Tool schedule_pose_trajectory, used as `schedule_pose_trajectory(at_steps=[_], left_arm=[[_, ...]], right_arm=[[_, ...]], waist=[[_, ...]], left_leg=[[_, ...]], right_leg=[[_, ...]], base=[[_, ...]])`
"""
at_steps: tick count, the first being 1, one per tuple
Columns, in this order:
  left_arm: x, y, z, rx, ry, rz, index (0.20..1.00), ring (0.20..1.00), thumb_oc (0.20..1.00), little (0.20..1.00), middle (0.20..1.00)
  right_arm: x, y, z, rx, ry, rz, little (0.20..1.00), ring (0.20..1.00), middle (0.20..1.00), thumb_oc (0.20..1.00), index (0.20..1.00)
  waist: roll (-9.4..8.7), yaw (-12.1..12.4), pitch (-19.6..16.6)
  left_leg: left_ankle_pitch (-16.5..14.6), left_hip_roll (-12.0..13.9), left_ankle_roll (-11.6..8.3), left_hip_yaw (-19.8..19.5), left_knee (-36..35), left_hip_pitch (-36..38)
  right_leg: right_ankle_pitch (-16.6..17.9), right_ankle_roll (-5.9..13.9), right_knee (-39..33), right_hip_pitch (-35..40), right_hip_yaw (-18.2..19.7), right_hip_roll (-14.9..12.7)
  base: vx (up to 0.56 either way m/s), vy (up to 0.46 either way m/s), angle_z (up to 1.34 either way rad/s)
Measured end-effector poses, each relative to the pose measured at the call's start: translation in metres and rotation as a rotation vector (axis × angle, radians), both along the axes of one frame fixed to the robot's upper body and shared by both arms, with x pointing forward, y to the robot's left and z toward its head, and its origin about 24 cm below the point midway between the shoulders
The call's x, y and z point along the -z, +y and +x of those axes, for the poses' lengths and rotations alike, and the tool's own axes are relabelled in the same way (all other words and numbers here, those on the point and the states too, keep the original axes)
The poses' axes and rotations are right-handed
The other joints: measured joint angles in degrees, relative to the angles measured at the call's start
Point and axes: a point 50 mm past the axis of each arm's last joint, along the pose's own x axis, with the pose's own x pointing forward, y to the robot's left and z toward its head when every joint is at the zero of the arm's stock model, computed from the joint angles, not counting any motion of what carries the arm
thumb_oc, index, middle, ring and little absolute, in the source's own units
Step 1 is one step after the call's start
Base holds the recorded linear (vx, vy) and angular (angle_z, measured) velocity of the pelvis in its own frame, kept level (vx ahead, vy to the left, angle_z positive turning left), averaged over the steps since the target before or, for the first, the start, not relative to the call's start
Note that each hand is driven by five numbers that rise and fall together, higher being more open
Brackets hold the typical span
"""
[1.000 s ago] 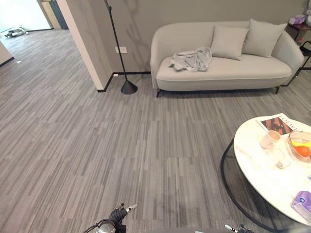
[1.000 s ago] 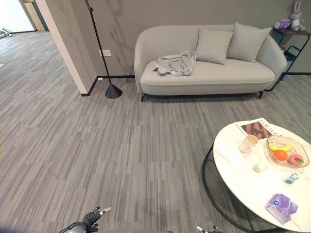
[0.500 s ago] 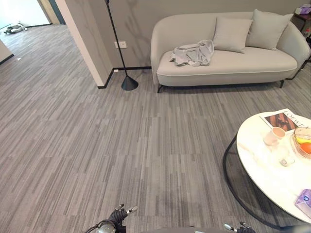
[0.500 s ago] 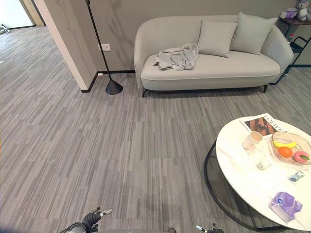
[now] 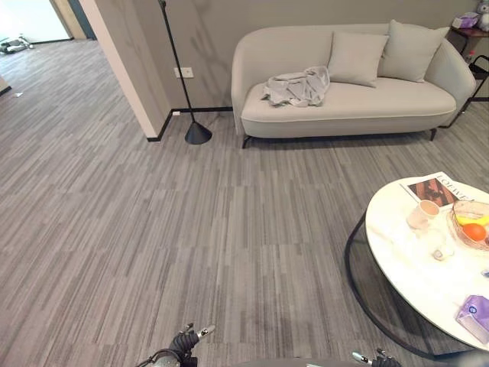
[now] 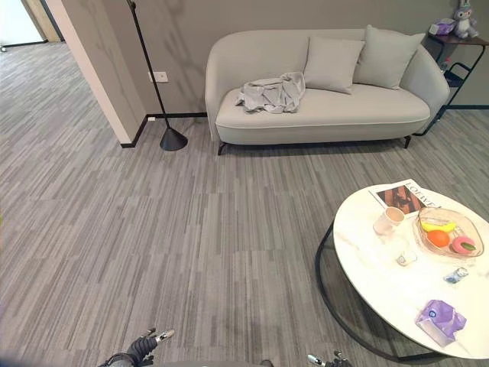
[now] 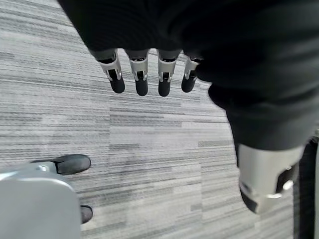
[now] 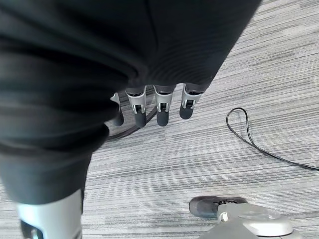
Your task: Hang the clothes on the sofa on the clothes rack.
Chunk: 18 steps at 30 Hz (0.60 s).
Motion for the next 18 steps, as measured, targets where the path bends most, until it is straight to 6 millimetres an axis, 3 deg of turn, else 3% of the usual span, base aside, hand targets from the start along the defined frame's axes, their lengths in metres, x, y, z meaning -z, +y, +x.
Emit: schedule_pose_trajectory(at_steps=[3,5,6,7,9,10,11,13,15,16,17,18], left_arm=[[-0.002,-0.001,0.004,-0.019,-0.023,-0.015,1.0,1.0,1.0,1.0,1.0],[-0.003,0.005,0.006,-0.021,-0.026,0.0,1.0,1.0,1.0,1.0,1.0],[-0.005,0.008,0.01,-0.018,-0.036,0.011,1.0,1.0,1.0,1.0,1.0],[-0.006,0.011,0.012,-0.045,-0.042,0.008,1.0,1.0,1.0,1.0,1.0],[-0.011,0.01,0.032,-0.067,-0.092,-0.005,1.0,1.0,1.0,1.0,1.0],[-0.01,0.009,0.03,-0.07,-0.08,-0.006,1.0,1.0,1.0,1.0,1.0],[-0.007,0.009,0.025,-0.076,-0.052,-0.005,1.0,1.0,1.0,1.0,1.0],[-0.004,0.008,0.019,-0.085,-0.022,-0.007,1.0,1.0,1.0,1.0,1.0],[0.002,0.001,0.009,-0.094,0.013,-0.022,1.0,1.0,1.0,1.0,1.0],[0.001,-0.003,0.013,-0.09,0.006,-0.032,1.0,1.0,1.0,1.0,1.0],[0.002,-0.008,0.015,-0.089,0.002,-0.046,1.0,1.0,1.0,1.0,1.0],[0.003,-0.006,0.008,-0.097,0.019,-0.045,1.0,1.0,1.0,1.0,1.0]], right_arm=[[0.0,0.0,0.001,-0.001,-0.003,0.002,1.0,1.0,1.0,1.0,1.0],[0.001,0.006,0.007,-0.005,-0.017,0.018,1.0,1.0,1.0,1.0,1.0],[0.0,0.008,0.012,0.001,-0.033,0.029,1.0,1.0,1.0,1.0,1.0],[-0.002,0.008,0.02,0.003,-0.068,0.031,1.0,1.0,1.0,1.0,1.0],[-0.006,0.008,0.033,0.006,-0.106,0.032,1.0,1.0,1.0,1.0,1.0],[-0.007,0.005,0.037,0.004,-0.111,0.023,1.0,1.0,1.0,1.0,1.0],[-0.009,0.004,0.042,0.002,-0.122,0.017,1.0,1.0,1.0,1.0,1.0],[-0.01,0.0,0.042,0.002,-0.123,0.006,1.0,1.0,1.0,1.0,1.0],[-0.012,-0.007,0.047,-0.023,-0.115,-0.019,1.0,1.0,1.0,1.0,1.0],[-0.014,-0.011,0.052,-0.024,-0.118,-0.03,1.0,1.0,1.0,1.0,1.0],[-0.014,-0.016,0.054,-0.012,-0.111,-0.042,1.0,1.0,1.0,1.0,1.0],[-0.015,-0.015,0.056,-0.009,-0.124,-0.038,1.0,1.0,1.0,1.0,1.0]], waist=[[-0.02,0.1,0.1],[-0.69,0.3,1.1],[-2.05,0.3,1.9],[-2.53,1.0,3.5],[-4.2,1.5,7.5],[-4.09,1.7,8.2],[-3.84,1.8,8.7],[-3.33,1.7,9.1],[-0.34,2.7,8.7],[1.07,2.8,9.5],[2.46,4.8,10.4],[2.7,5.7,10.1]], left_leg=[[-0.2,0.3,-0.53,0.6,0.4,-0.3],[-1.7,0.5,-2.91,0.8,6.0,-3.6],[-1.6,0.2,-3.62,0.6,8.5,-4.9],[-2.3,0.4,-4.88,-1.0,15.9,-9.5],[-0.8,-0.5,-7.4,-3.8,33.5,-20.1],[-0.8,-0.5,-7.71,-5.2,37.3,-23.3],[-1.2,-0.5,-7.03,-5.3,34.9,-24.9],[-0.8,-0.2,-7.01,-5.3,20.3,-23.8],[1.6,1.5,-10.38,-3.4,-1.0,-22.2],[1.9,1.9,-11.36,-3.0,-1.1,-23.8],[2.6,3.0,-11.29,-1.3,-0.9,-24.5],[2.9,3.4,-10.65,-0.2,-0.4,-23.6]], right_leg=[[-0.1,-0.24,0.1,-0.3,0.4,0.4],[-1.0,-1.63,1.7,-2.0,0.8,0.3],[-1.0,-1.83,2.1,-2.3,1.5,-0.2],[-1.1,-2.5,3.8,-4.1,1.7,0.4],[-2.4,-4.37,7.6,-6.0,1.9,-0.9],[-2.4,-4.81,7.5,-6.3,2.0,-0.9],[-2.3,-5.08,6.8,-6.3,2.1,-0.9],[-2.1,-5.55,5.4,-6.1,2.5,-1.0],[-2.1,-5.34,2.8,-5.0,3.5,0.2],[-2.1,-5.4,1.6,-4.2,3.8,0.6],[-2.1,-5.44,0.5,-3.1,5.7,1.0],[-2.1,-5.49,0.3,-2.6,7.3,1.0]], base=[[-0.05,-0.117,-0.07],[-0.05,-0.113,-0.11],[-0.09,-0.207,-0.22],[-0.04,-0.169,-0.06],[0.14,-0.052,0.07],[0.17,0.02,-0.03],[0.36,0.072,-0.07],[0.47,0.124,-0.08],[0.44,0.119,-0.06],[0.64,0.234,-0.38],[0.52,0.208,-0.6],[0.5,0.231,-0.83]])
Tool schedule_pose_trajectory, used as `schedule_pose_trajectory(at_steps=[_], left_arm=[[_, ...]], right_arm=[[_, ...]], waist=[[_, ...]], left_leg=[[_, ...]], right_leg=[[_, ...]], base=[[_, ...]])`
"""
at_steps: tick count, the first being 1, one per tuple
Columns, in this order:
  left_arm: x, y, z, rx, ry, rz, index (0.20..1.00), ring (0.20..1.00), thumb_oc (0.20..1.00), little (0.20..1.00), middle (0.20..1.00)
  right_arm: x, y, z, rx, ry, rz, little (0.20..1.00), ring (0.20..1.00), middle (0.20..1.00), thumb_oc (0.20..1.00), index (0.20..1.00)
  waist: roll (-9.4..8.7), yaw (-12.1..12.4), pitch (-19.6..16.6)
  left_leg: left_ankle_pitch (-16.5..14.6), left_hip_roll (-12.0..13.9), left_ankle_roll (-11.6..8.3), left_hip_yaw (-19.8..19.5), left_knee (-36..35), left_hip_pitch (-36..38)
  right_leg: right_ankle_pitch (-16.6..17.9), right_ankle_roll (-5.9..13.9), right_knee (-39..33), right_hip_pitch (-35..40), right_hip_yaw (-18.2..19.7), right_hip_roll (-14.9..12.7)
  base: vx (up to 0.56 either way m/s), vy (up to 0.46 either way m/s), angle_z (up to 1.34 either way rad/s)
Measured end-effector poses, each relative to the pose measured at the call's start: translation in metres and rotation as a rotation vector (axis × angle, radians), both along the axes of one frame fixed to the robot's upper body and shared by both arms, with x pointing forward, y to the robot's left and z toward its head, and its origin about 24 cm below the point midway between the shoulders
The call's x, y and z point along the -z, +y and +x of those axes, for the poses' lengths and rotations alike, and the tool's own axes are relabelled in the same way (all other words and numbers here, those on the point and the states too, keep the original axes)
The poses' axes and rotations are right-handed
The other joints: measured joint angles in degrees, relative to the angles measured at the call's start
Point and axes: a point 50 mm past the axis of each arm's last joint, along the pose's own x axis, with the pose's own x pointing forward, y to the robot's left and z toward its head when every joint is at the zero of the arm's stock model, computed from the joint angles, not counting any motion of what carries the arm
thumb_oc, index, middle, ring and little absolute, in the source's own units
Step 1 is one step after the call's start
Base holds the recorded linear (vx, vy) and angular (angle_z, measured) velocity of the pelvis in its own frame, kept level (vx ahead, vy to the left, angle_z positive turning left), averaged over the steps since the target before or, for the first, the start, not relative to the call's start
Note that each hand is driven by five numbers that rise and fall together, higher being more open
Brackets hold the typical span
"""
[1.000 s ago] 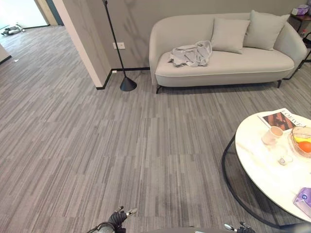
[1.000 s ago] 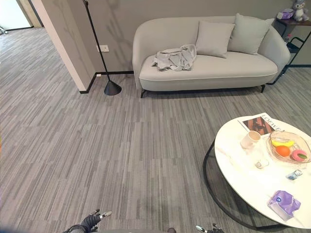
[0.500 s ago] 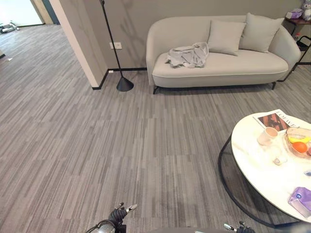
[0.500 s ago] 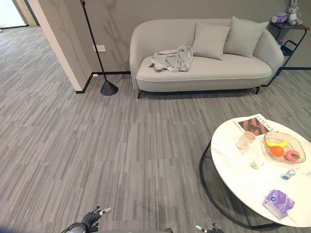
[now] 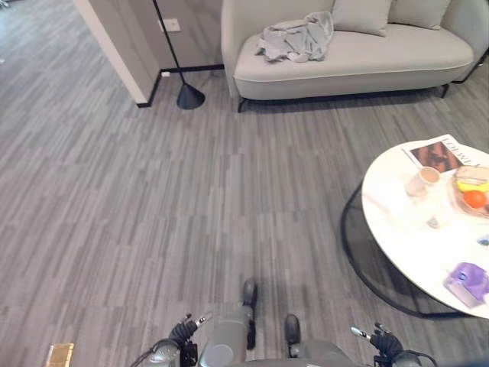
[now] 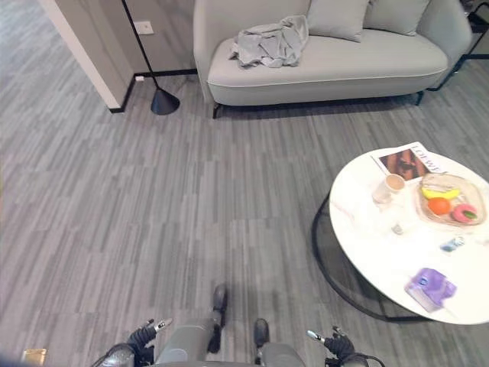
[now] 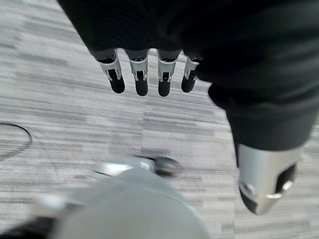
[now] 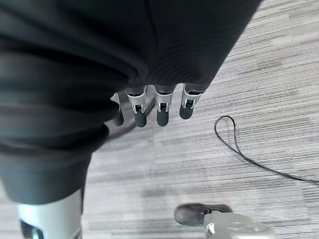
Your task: Hang the clothes on the sofa on the clothes rack.
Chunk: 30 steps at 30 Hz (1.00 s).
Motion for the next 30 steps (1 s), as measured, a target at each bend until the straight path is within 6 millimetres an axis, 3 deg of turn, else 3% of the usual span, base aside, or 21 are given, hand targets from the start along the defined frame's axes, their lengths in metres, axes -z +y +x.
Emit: schedule_pose_trajectory(at_steps=[2,4,5,6,7,8,9,11,12,13,14,15,17,18,20,23,24,27,28,29,30], left_arm=[[0.003,0.005,-0.016,-0.036,0.036,0.003,1.0,1.0,1.0,1.0,1.0],[0.006,0.008,-0.031,-0.057,0.078,0.009,1.0,1.0,1.0,1.0,1.0],[0.008,0.007,-0.035,-0.074,0.096,0.003,1.0,1.0,1.0,1.0,1.0],[0.007,0.007,-0.037,-0.077,0.09,0.004,1.0,1.0,1.0,1.0,1.0],[0.004,0.017,-0.03,-0.04,0.073,0.034,1.0,1.0,1.0,1.0,1.0],[0.001,0.023,-0.02,-0.033,0.049,0.051,1.0,1.0,1.0,1.0,1.0],[-0.003,0.027,-0.007,-0.024,0.02,0.064,1.0,1.0,1.0,1.0,1.0],[-0.007,0.024,0.01,-0.005,-0.019,0.061,1.0,1.0,1.0,1.0,1.0],[-0.008,0.021,0.015,0.014,-0.029,0.059,1.0,1.0,1.0,1.0,1.0],[-0.009,0.02,0.019,0.027,-0.04,0.061,1.0,1.0,1.0,1.0,1.0],[-0.01,0.02,0.019,0.026,-0.049,0.061,1.0,1.0,1.0,1.0,1.0],[-0.011,0.024,0.02,0.027,-0.051,0.071,1.0,1.0,1.0,1.0,1.0],[-0.012,0.03,0.018,0.022,-0.039,0.087,1.0,1.0,1.0,1.0,1.0],[-0.011,0.03,0.017,0.021,-0.038,0.087,1.0,1.0,1.0,1.0,1.0],[-0.01,0.027,0.013,0.018,-0.032,0.084,1.0,1.0,1.0,1.0,1.0],[-0.007,0.022,0.006,0.019,-0.026,0.068,1.0,1.0,1.0,1.0,1.0],[-0.005,0.016,0.003,0.015,-0.017,0.053,1.0,1.0,1.0,1.0,1.0],[-0.002,0.007,0.0,0.017,-0.012,0.026,1.0,1.0,1.0,1.0,1.0],[-0.002,0.006,0.0,0.014,-0.015,0.022,1.0,1.0,1.0,1.0,1.0],[-0.004,0.003,0.006,0.023,-0.035,0.014,1.0,1.0,1.0,1.0,1.0],[-0.006,0.004,0.011,0.022,-0.053,0.017,1.0,1.0,1.0,1.0,1.0]], right_arm=[[0.001,0.002,-0.006,0.004,-0.008,0.01,1.0,1.0,1.0,1.0,1.0],[0.004,0.001,-0.019,-0.01,0.03,0.002,1.0,1.0,1.0,1.0,1.0],[0.01,-0.004,-0.041,-0.006,0.12,-0.006,1.0,1.0,1.0,1.0,1.0],[0.012,-0.004,-0.05,-0.011,0.157,-0.009,1.0,1.0,1.0,1.0,1.0],[0.015,0.001,-0.063,-0.029,0.199,0.008,1.0,1.0,1.0,1.0,1.0],[0.016,0.003,-0.064,-0.028,0.199,0.015,1.0,1.0,1.0,1.0,1.0],[0.015,0.003,-0.059,-0.025,0.183,0.017,1.0,1.0,1.0,1.0,1.0],[0.013,0.0,-0.057,0.002,0.162,0.009,1.0,1.0,1.0,1.0,1.0],[0.013,0.0,-0.053,0.002,0.15,0.01,1.0,1.0,1.0,1.0,1.0],[0.012,0.003,-0.045,-0.016,0.128,0.016,1.0,1.0,1.0,1.0,1.0],[0.008,0.002,-0.031,-0.022,0.083,0.011,1.0,1.0,1.0,1.0,1.0],[0.007,0.003,-0.027,-0.027,0.069,0.014,1.0,1.0,1.0,1.0,1.0],[0.006,0.004,-0.019,-0.031,0.049,0.016,1.0,1.0,1.0,1.0,1.0],[0.007,0.004,-0.022,-0.024,0.059,0.017,1.0,1.0,1.0,1.0,1.0],[0.008,0.004,-0.028,-0.017,0.075,0.017,1.0,1.0,1.0,1.0,1.0],[0.013,0.001,-0.047,0.01,0.136,0.016,1.0,1.0,1.0,1.0,1.0],[0.012,-0.004,-0.049,0.016,0.148,0.003,1.0,1.0,1.0,1.0,1.0],[0.01,-0.007,-0.043,0.008,0.136,-0.006,1.0,1.0,1.0,1.0,1.0],[0.007,-0.011,-0.037,0.0,0.115,-0.018,1.0,1.0,1.0,1.0,1.0],[0.003,-0.017,-0.03,0.0,0.099,-0.036,1.0,1.0,1.0,1.0,1.0],[0.002,-0.017,-0.027,-0.003,0.084,-0.036,1.0,1.0,1.0,1.0,1.0]], waist=[[-0.28,0.1,-0.9],[-1.07,-0.2,-4.9],[-1.54,-0.4,-7.4],[-1.8,-0.9,-8.5],[-3.63,-1.5,-10.5],[-4.33,-1.8,-10.9],[-5.19,-2.4,-10.6],[-4.59,-3.3,-10.4],[-3.32,-3.3,-9.9],[-2.08,-3.6,-9.9],[-0.49,-3.9,-9.7],[-1.25,-4.1,-9.4],[-1.46,-5.0,-8.3],[-2.35,-5.8,-7.4],[-3.04,-6.3,-7.2],[-5.13,-7.4,-6.5],[-5.18,-7.3,-6.7],[-2.96,-7.3,-7.3],[-2.69,-7.6,-7.4],[-1.23,-7.5,-7.9],[-1.38,-7.5,-7.9]], left_leg=[[0.3,-0.1,2.17,0.8,5.1,2.6],[0.0,-1.0,2.7,0.7,7.8,4.2],[-2.7,-3.0,8.24,1.5,6.3,9.9],[-0.3,-3.6,10.86,2.6,3.3,12.6],[-0.7,-4.9,12.19,2.5,1.6,15.7],[-0.9,-5.6,12.38,2.0,1.6,16.2],[-1.5,-6.3,13.24,1.0,1.6,17.1],[-2.6,-7.1,14.85,-1.0,1.6,19.7],[-3.1,-6.9,15.44,-1.7,1.7,21.8],[-3.8,-6.7,14.41,-1.9,2.0,24.1],[-6.2,-6.1,11.48,-2.5,1.6,25.1],[-6.2,-6.4,11.47,-2.5,1.6,25.6],[-7.6,-6.3,9.3,-3.6,1.6,27.2],[-7.7,-6.6,9.13,-3.6,1.8,28.4],[-8.5,-6.1,7.91,-4.2,2.1,30.4],[-9.9,-6.7,5.93,-4.7,1.9,34.8],[-10.7,-5.8,4.92,-5.2,2.1,36.1],[-11.0,-3.0,4.24,-5.7,7.9,35.5],[-10.6,-2.4,3.68,-6.6,11.9,34.8],[-8.9,-0.7,3.04,-7.0,15.1,34.0],[-9.3,-0.4,2.42,-6.6,19.2,32.2]], right_leg=[[-0.7,0.7,0.3,2.8,1.4,-1.3],[-2.5,1.49,1.0,1.9,2.3,-2.8],[-6.3,4.29,6.5,1.8,1.0,-5.3],[-8.4,7.78,14.0,-0.1,-0.8,-5.3],[-11.0,11.19,28.3,-5.2,-1.3,-6.4],[-10.5,11.63,37.7,-9.6,-1.1,-6.6],[-7.5,11.87,48.7,-14.9,-1.5,-7.3],[-4.8,10.79,60.2,-20.9,-4.6,-10.4],[-4.9,10.0,60.2,-21.7,-8.1,-12.4],[-5.0,10.06,54.7,-23.8,-10.6,-14.3],[-5.9,10.24,35.7,-23.3,-17.8,-15.2],[-5.5,10.03,32.8,-23.9,-18.0,-14.9],[-3.4,11.8,20.6,-24.6,-17.6,-10.7],[-0.8,10.15,17.0,-25.1,-18.1,-8.7],[1.4,10.14,10.6,-24.2,-16.6,-4.1],[0.2,8.89,7.2,-23.6,-17.3,-2.8],[3.0,7.76,10.1,-23.8,-18.1,-3.0],[4.6,5.36,11.9,-22.2,-19.8,-0.9],[8.2,-1.72,11.2,-20.4,-18.9,-0.1],[7.5,-2.36,10.0,-18.5,-19.0,1.8],[7.9,-2.53,8.9,-17.1,-18.8,2.0]], base=[[0.32,0.149,-0.65],[0.54,0.219,-0.64],[0.36,0.16,-0.52],[0.34,0.213,-0.5],[0.33,0.244,-0.08],[0.33,0.258,0.09],[0.31,0.185,0.35],[0.23,0.079,0.54],[0.37,-0.035,0.53],[0.61,-0.123,0.36],[0.58,-0.195,0.24],[0.36,-0.147,0.17],[0.34,-0.123,0.29],[0.58,-0.194,0.51],[0.45,-0.158,0.61],[0.43,-0.257,0.58],[0.37,-0.272,0.38],[0.36,-0.297,0.16],[0.56,-0.512,0.14],[0.48,-0.47,0.13],[0.27,-0.297,0.03]])
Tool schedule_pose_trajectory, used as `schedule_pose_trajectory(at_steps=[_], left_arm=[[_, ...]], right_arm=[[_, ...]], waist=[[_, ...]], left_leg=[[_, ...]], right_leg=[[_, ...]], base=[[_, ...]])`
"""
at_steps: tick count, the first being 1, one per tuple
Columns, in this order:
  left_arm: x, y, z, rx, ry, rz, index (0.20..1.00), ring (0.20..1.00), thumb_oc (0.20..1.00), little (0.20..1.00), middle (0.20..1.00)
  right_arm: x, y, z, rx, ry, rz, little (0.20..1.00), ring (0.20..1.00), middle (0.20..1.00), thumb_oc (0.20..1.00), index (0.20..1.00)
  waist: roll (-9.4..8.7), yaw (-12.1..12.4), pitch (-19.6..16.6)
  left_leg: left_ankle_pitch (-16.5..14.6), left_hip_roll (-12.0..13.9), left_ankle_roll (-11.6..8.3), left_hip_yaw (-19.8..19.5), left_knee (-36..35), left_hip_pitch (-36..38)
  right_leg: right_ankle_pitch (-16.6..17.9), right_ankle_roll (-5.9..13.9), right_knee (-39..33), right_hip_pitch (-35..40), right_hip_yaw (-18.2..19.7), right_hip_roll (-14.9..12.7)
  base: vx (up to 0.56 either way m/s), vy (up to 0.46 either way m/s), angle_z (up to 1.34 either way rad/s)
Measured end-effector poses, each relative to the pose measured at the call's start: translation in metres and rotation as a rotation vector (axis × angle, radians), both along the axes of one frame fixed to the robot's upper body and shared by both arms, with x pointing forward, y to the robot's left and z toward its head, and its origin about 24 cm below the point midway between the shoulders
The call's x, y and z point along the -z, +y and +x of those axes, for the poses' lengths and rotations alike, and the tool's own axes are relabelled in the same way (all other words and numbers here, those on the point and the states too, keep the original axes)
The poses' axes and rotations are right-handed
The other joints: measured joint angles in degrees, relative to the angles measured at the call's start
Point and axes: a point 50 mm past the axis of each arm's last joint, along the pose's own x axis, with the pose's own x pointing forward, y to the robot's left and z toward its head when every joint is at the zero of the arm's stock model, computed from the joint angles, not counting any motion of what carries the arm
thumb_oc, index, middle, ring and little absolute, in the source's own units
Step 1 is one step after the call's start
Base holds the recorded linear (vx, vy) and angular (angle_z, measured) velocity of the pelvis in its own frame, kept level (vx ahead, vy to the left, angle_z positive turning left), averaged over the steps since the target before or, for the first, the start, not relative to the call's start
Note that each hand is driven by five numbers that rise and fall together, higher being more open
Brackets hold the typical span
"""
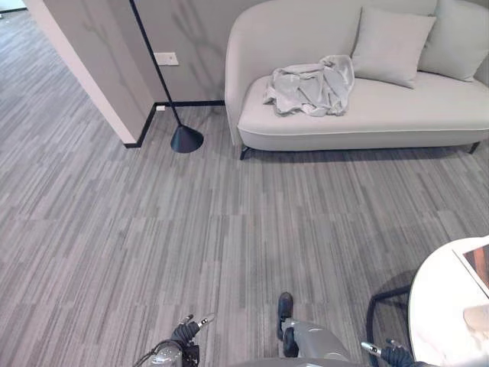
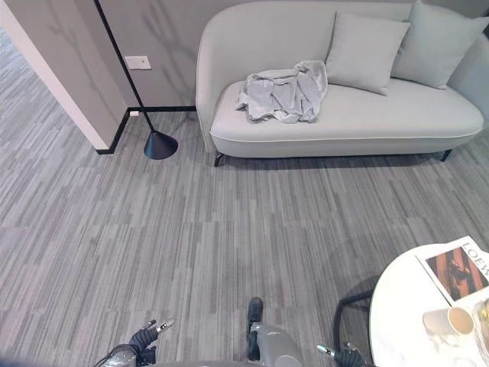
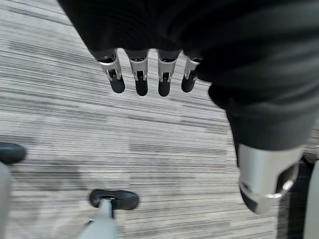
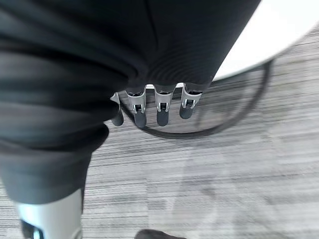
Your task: Hang the clothes on the sofa on the clothes rack.
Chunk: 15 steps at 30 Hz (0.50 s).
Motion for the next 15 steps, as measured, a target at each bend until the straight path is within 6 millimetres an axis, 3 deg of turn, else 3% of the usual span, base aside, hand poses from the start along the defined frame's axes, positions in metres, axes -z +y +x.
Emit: schedule_pose_trajectory(at_steps=[2,4,5,6,7,9,10,11,12,13,14,15], left_arm=[[-0.002,0.003,0.004,0.005,-0.012,0.007,1.0,1.0,1.0,1.0,1.0],[-0.003,0.003,0.006,0.008,-0.022,0.007,1.0,1.0,1.0,1.0,1.0],[-0.004,0.004,0.008,0.01,-0.03,0.01,1.0,1.0,1.0,1.0,1.0],[-0.004,0.007,0.007,0.009,-0.024,0.017,1.0,1.0,1.0,1.0,1.0],[-0.004,0.008,0.004,0.006,-0.017,0.019,1.0,1.0,1.0,1.0,1.0],[-0.001,0.01,-0.005,-0.003,0.007,0.02,1.0,1.0,1.0,1.0,1.0],[-0.003,0.01,-0.001,0.002,-0.011,0.024,1.0,1.0,1.0,1.0,1.0],[-0.001,0.009,-0.006,0.0,0.005,0.019,1.0,1.0,1.0,1.0,1.0],[0.0,0.008,-0.008,-0.001,0.009,0.017,1.0,1.0,1.0,1.0,1.0],[0.001,0.004,-0.01,0.004,0.016,0.007,1.0,1.0,1.0,1.0,1.0],[0.001,0.002,-0.01,0.001,0.013,0.002,1.0,1.0,1.0,1.0,1.0],[0.004,0.006,-0.021,-0.01,0.046,0.01,1.0,1.0,1.0,1.0,1.0]], right_arm=[[-0.002,0.002,0.007,-0.017,-0.035,0.003,1.0,1.0,1.0,1.0,1.0],[-0.005,0.003,0.013,-0.027,-0.059,0.003,1.0,1.0,1.0,1.0,1.0],[-0.006,0.005,0.021,-0.035,-0.078,0.007,1.0,1.0,1.0,1.0,1.0],[-0.007,0.008,0.028,-0.039,-0.085,0.01,1.0,1.0,1.0,1.0,1.0],[-0.008,0.008,0.03,-0.043,-0.095,0.009,1.0,1.0,1.0,1.0,1.0],[-0.009,0.006,0.031,-0.039,-0.105,-0.004,1.0,1.0,1.0,1.0,1.0],[-0.009,0.003,0.026,-0.037,-0.092,-0.016,1.0,1.0,1.0,1.0,1.0],[-0.01,0.0,0.026,-0.043,-0.091,-0.025,1.0,1.0,1.0,1.0,1.0],[-0.009,-0.002,0.021,-0.041,-0.067,-0.033,1.0,1.0,1.0,1.0,1.0],[-0.009,-0.003,0.022,-0.07,-0.049,-0.044,1.0,1.0,1.0,1.0,1.0],[-0.01,-0.008,0.021,-0.064,-0.035,-0.056,1.0,1.0,1.0,1.0,1.0],[-0.009,-0.008,0.021,-0.055,-0.03,-0.056,1.0,1.0,1.0,1.0,1.0]], waist=[[-0.92,-0.3,0.3],[-1.82,-0.1,0.8],[-2.59,0.7,1.3],[-4.01,1.5,2.0],[-5.06,1.8,2.6],[-5.11,1.9,3.0],[-5.22,2.9,3.4],[-3.33,2.6,3.3],[-2.84,3.1,3.7],[-1.17,4.4,3.6],[1.26,4.6,4.4],[3.09,6.3,4.8]], left_leg=[[0.9,0.6,-1.02,1.3,8.2,-3.1],[5.6,2.3,-1.5,3.1,26.0,-11.8],[5.9,2.7,-0.09,4.6,35.7,-19.2],[5.0,2.6,1.46,6.3,37.1,-22.4],[4.4,2.4,1.92,6.9,34.9,-24.9],[4.4,2.4,1.9,6.1,28.2,-29.2],[5.1,1.6,1.29,6.5,16.3,-30.3],[6.3,0.9,-0.28,6.2,7.5,-31.7],[7.4,-0.3,-1.09,5.9,-2.4,-30.9],[9.6,-2.3,-1.98,3.9,-19.6,-28.5],[10.9,-3.1,-3.16,1.9,-19.8,-32.0],[11.6,-3.3,-3.74,5.0,-19.8,-35.5]], right_leg=[[-0.9,-0.52,-3.7,5.1,0.4,0.8],[-1.8,-2.11,-6.4,8.9,1.6,1.5],[-2.4,-2.89,-6.5,10.0,3.8,1.5],[-2.4,-2.94,-6.6,11.2,5.8,0.9],[-2.6,-2.64,-7.0,12.6,7.2,0.3],[-2.9,-2.69,-8.3,15.2,8.8,0.1],[-2.3,-1.49,-9.1,15.9,10.5,-0.5],[-3.8,-0.5,-9.2,17.9,11.4,0.2],[-5.5,-1.2,-9.2,18.8,12.2,0.2],[-6.6,0.23,-9.2,19.9,13.0,0.6],[-7.9,-1.17,-8.8,21.7,13.4,2.3],[-10.7,-1.96,-8.8,25.4,14.6,4.2]], base=[[0.28,-0.337,-0.01],[0.23,-0.283,-0.28],[0.26,-0.194,-0.69],[0.29,-0.134,-0.99],[0.3,-0.077,-0.77],[0.26,-0.014,-0.66],[0.32,0.008,-0.78],[0.62,-0.013,-0.72],[0.54,-0.043,-0.44],[0.74,-0.063,-0.26],[0.59,-0.037,-0.39],[0.76,0.025,-0.18]])
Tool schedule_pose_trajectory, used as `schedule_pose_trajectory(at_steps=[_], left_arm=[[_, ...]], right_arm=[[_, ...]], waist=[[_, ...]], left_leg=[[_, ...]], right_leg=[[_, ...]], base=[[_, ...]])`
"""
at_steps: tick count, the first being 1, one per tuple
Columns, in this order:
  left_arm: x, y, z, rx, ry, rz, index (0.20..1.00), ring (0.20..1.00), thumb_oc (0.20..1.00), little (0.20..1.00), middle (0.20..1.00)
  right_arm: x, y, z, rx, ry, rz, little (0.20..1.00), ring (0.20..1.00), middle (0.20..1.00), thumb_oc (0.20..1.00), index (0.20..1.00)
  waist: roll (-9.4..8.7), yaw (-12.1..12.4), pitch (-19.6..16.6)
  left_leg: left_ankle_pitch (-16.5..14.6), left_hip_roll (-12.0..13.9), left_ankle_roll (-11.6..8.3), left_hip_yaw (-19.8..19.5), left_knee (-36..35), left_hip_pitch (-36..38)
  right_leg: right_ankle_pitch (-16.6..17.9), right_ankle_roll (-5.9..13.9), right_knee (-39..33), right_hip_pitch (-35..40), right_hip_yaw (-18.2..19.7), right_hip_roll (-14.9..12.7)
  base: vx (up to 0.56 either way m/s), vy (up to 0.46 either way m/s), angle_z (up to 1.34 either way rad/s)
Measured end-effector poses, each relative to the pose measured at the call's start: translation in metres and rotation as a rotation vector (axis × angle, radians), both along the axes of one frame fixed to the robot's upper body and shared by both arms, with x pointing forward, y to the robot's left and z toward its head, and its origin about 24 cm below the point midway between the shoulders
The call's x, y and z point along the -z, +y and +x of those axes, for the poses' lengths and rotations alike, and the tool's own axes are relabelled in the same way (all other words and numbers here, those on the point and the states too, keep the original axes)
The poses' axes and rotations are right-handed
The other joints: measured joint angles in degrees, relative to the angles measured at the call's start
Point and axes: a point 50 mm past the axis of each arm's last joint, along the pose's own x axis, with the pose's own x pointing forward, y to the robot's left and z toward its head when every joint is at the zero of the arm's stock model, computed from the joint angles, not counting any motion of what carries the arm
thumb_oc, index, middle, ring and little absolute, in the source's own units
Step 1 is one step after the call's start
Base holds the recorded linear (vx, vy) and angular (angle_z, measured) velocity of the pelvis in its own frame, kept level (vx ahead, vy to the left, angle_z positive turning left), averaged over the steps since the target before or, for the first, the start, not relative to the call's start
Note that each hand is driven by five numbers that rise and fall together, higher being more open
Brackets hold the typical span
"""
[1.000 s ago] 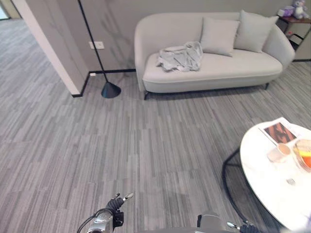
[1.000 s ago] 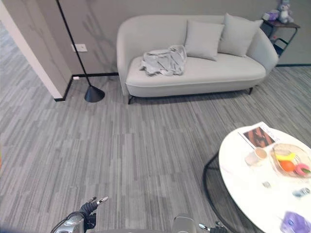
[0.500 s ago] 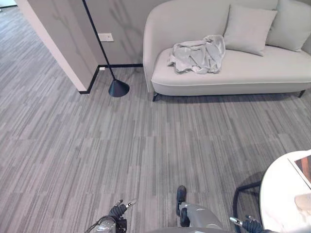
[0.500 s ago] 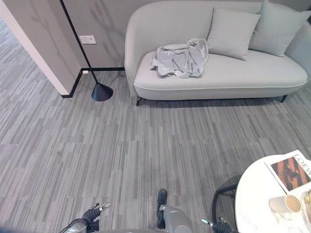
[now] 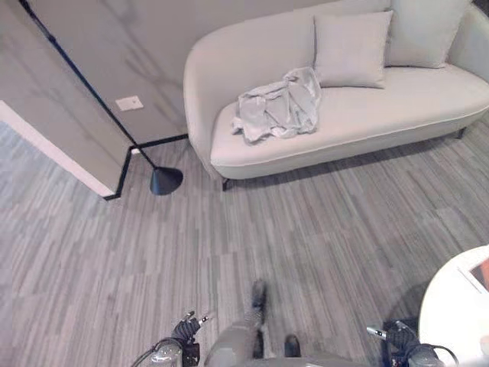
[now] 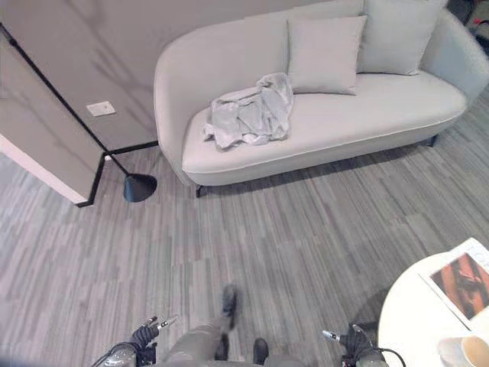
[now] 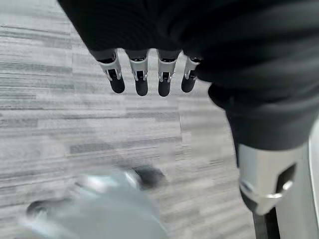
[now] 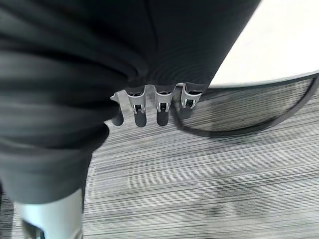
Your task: Hang the clothes on the sofa on the clothes rack.
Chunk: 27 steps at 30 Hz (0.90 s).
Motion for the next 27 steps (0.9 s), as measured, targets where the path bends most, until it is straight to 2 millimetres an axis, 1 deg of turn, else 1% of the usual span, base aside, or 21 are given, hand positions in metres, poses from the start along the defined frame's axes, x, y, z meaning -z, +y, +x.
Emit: schedule_pose_trajectory(at_steps=[1,2,3,4,5,6,8,10,11,12,13,14,15,16,17,20,21,22,24,25,27], left_arm=[[0.001,0.007,-0.012,-0.017,0.029,0.015,1.0,1.0,1.0,1.0,1.0],[0.003,0.008,-0.022,-0.026,0.054,0.014,1.0,1.0,1.0,1.0,1.0],[0.007,0.013,-0.051,-0.123,0.121,0.014,1.0,1.0,1.0,1.0,1.0],[0.011,0.01,-0.073,-0.159,0.178,0.002,1.0,1.0,1.0,1.0,1.0],[0.008,0.017,-0.064,-0.151,0.156,0.021,1.0,1.0,1.0,1.0,1.0],[0.006,0.022,-0.051,-0.143,0.126,0.033,1.0,1.0,1.0,1.0,1.0],[0.003,0.023,-0.026,-0.116,0.076,0.037,1.0,1.0,1.0,1.0,1.0],[-0.005,0.02,0.01,-0.053,-0.009,0.036,1.0,1.0,1.0,1.0,1.0],[-0.007,0.02,0.018,-0.038,-0.037,0.038,1.0,1.0,1.0,1.0,1.0],[-0.007,0.017,0.02,-0.011,-0.038,0.039,1.0,1.0,1.0,1.0,1.0],[-0.006,0.015,0.018,0.001,-0.028,0.037,1.0,1.0,1.0,1.0,1.0],[-0.007,0.011,0.022,0.012,-0.038,0.031,1.0,1.0,1.0,1.0,1.0],[-0.008,0.009,0.025,0.016,-0.047,0.027,1.0,1.0,1.0,1.0,1.0],[-0.01,0.014,0.029,0.015,-0.054,0.042,1.0,1.0,1.0,1.0,1.0],[-0.01,0.017,0.028,0.0,-0.053,0.051,1.0,1.0,1.0,1.0,1.0],[-0.006,0.019,0.014,-0.01,-0.013,0.056,1.0,1.0,1.0,1.0,1.0],[-0.005,0.02,0.01,-0.012,-0.002,0.058,1.0,1.0,1.0,1.0,1.0],[-0.003,0.017,0.003,-0.012,0.013,0.05,1.0,1.0,1.0,1.0,1.0],[0.001,0.007,-0.002,-0.013,0.025,0.025,1.0,1.0,1.0,1.0,1.0],[0.001,0.005,-0.003,-0.012,0.027,0.019,1.0,1.0,1.0,1.0,1.0],[0.001,0.002,0.003,-0.004,0.012,0.011,1.0,1.0,1.0,1.0,1.0]], right_arm=[[0.004,0.006,-0.003,0.004,0.009,0.018,1.0,1.0,1.0,1.0,1.0],[0.005,0.008,-0.003,0.004,0.01,0.023,1.0,1.0,1.0,1.0,1.0],[0.011,0.018,-0.008,0.003,0.049,0.05,1.0,1.0,1.0,1.0,1.0],[0.015,0.02,-0.02,-0.012,0.074,0.052,1.0,1.0,1.0,1.0,1.0],[0.022,0.032,-0.034,-0.023,0.114,0.089,1.0,1.0,1.0,1.0,1.0],[0.026,0.041,-0.041,-0.03,0.135,0.113,1.0,1.0,1.0,1.0,1.0],[0.028,0.047,-0.048,-0.04,0.15,0.128,1.0,1.0,1.0,1.0,1.0],[0.026,0.045,-0.049,-0.055,0.144,0.124,1.0,1.0,1.0,1.0,1.0],[0.025,0.044,-0.047,-0.046,0.135,0.123,1.0,1.0,1.0,1.0,1.0],[0.022,0.041,-0.04,-0.04,0.105,0.116,1.0,1.0,1.0,1.0,1.0],[0.022,0.041,-0.038,-0.044,0.1,0.115,1.0,1.0,1.0,1.0,1.0],[0.021,0.037,-0.038,-0.043,0.094,0.107,1.0,1.0,1.0,1.0,1.0],[0.017,0.034,-0.033,-0.052,0.068,0.095,1.0,1.0,1.0,1.0,1.0],[0.015,0.033,-0.024,-0.059,0.042,0.093,1.0,1.0,1.0,1.0,1.0],[0.015,0.032,-0.025,-0.056,0.043,0.092,1.0,1.0,1.0,1.0,1.0],[0.018,0.031,-0.035,-0.039,0.083,0.09,1.0,1.0,1.0,1.0,1.0],[0.019,0.031,-0.037,-0.035,0.093,0.09,1.0,1.0,1.0,1.0,1.0],[0.021,0.026,-0.051,-0.007,0.145,0.081,1.0,1.0,1.0,1.0,1.0],[0.019,0.019,-0.047,0.007,0.133,0.064,1.0,1.0,1.0,1.0,1.0],[0.017,0.019,-0.042,0.001,0.11,0.063,1.0,1.0,1.0,1.0,1.0],[0.016,0.015,-0.04,0.007,0.103,0.052,1.0,1.0,1.0,1.0,1.0]], waist=[[-0.43,1.0,0.0],[-1.58,2.8,0.0],[-5.78,5.0,-0.7],[-4.78,4.0,-3.3],[-7.84,3.5,-5.7],[-10.11,3.3,-7.1],[-11.16,2.5,-8.5],[-10.71,1.2,-8.5],[-10.1,0.8,-8.2],[-8.46,0.1,-8.0],[-7.23,-0.1,-8.1],[-5.49,-0.7,-8.4],[-3.27,-1.5,-8.0],[-3.18,-2.0,-6.9],[-3.0,-3.4,-5.8],[-3.89,-4.2,-4.9],[-4.37,-4.5,-4.8],[-6.4,-4.9,-4.8],[-6.25,-4.5,-4.1],[-6.87,-4.4,-4.2],[-8.21,-4.6,-4.1]], left_leg=[[-0.7,0.2,0.51,5.5,0.0,-3.0],[-1.1,0.1,2.48,9.8,0.7,-4.1],[-1.3,-2.1,9.72,12.9,6.7,0.1],[0.4,-2.7,15.13,12.4,5.7,7.1],[2.8,-4.5,17.51,10.9,5.4,9.6],[0.5,-5.2,18.81,11.3,5.7,11.7],[-2.6,-6.2,19.48,10.2,6.0,14.8],[-4.1,-6.3,18.91,7.8,5.6,17.7],[-4.4,-6.5,18.5,7.5,5.0,19.7],[-5.5,-6.2,17.59,6.0,4.7,23.9],[-5.8,-5.7,17.32,5.5,4.9,25.3],[-7.7,-4.8,16.13,2.2,5.4,26.0],[-8.6,-3.9,17.4,-1.3,3.8,28.2],[-9.2,-4.5,16.3,-2.9,2.8,30.0],[-10.4,-4.4,14.28,-4.8,2.9,32.4],[-12.8,-3.7,10.55,-5.0,2.8,37.6],[-13.4,-3.6,9.86,-5.0,2.6,39.0],[-14.9,-3.7,8.04,-5.0,2.0,43.9],[-15.0,-1.3,7.4,-5.8,6.9,43.6],[-15.6,-1.1,6.46,-8.1,11.0,42.7],[-17.4,-0.5,6.29,-9.0,9.1,42.2]], right_leg=[[-3.6,-0.1,0.8,2.3,0.9,0.6],[-6.1,1.55,2.5,4.0,3.4,0.4],[-8.5,7.45,2.1,10.3,8.7,-3.9],[-8.2,8.54,7.0,12.4,8.9,-2.7],[-8.0,10.86,13.6,11.6,9.2,-4.0],[-6.2,16.09,22.3,8.3,6.3,-5.5],[-7.7,18.26,36.7,1.7,1.6,-7.7],[-4.1,21.47,56.6,-9.6,-0.1,-9.2],[-2.5,20.84,61.9,-13.5,0.1,-10.1],[-3.4,16.53,66.1,-20.5,-0.1,-11.8],[-4.1,15.02,65.2,-23.2,0.3,-12.1],[-5.9,13.34,62.4,-27.0,-3.8,-13.9],[-7.0,12.48,54.1,-29.0,-9.6,-15.9],[-6.9,12.64,42.3,-32.6,-9.7,-16.6],[-4.3,14.31,27.8,-33.9,-8.3,-14.3],[3.1,15.06,10.6,-34.6,-7.4,-9.6],[3.1,14.98,7.8,-34.8,-7.6,-8.8],[1.0,12.66,9.4,-34.3,-10.0,-8.6],[5.2,12.12,11.6,-33.2,-10.4,-7.5],[9.8,8.04,10.1,-30.7,-8.4,-6.8],[14.9,6.24,9.8,-28.8,-7.4,-6.5]], base=[[0.79,0.125,-0.64],[0.81,0.15,-1.4],[0.84,0.187,-1.68],[0.84,0.162,-1.36],[0.77,0.155,-0.71],[0.64,0.143,-0.38],[0.41,0.136,-0.19],[0.22,0.131,0.28],[0.4,0.167,0.29],[0.35,0.095,0.2],[0.47,0.076,0.25],[0.25,-0.061,0.49],[0.47,-0.134,0.68],[0.51,-0.154,1.1],[0.52,-0.155,1.08],[0.38,-0.089,0.85],[0.39,-0.139,1.44],[0.37,-0.178,1.2],[0.35,-0.22,0.73],[0.28,-0.226,0.54],[0.24,-0.22,0.63]])
